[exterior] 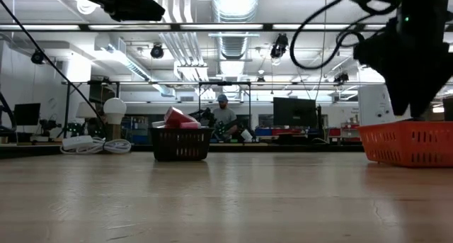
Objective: Pick & Place Office items
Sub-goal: Return to Home Position
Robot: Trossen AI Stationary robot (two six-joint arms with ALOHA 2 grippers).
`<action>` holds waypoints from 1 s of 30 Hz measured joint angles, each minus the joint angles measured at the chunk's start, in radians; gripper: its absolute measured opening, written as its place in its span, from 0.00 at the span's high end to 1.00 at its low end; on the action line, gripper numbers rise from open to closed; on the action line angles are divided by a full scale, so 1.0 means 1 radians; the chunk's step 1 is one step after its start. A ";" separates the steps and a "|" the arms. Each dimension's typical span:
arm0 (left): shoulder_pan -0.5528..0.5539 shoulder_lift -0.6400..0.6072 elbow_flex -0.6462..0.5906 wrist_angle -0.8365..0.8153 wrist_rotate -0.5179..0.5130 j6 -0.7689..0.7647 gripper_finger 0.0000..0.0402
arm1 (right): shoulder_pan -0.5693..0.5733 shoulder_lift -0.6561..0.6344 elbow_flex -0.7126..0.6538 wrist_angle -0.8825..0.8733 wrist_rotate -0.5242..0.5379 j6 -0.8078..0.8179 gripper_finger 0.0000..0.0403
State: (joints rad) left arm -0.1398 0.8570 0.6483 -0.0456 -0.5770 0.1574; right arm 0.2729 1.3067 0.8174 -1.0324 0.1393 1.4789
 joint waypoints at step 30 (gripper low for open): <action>0.000 0.000 0.000 0.000 0.000 0.000 0.31 | 0.065 -0.053 0.102 0.954 0.285 -1.306 0.54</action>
State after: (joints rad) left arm -0.1402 0.8570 0.6484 -0.0456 -0.5769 0.1570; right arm 0.3379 1.2532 0.9195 -0.0779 0.4248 0.1727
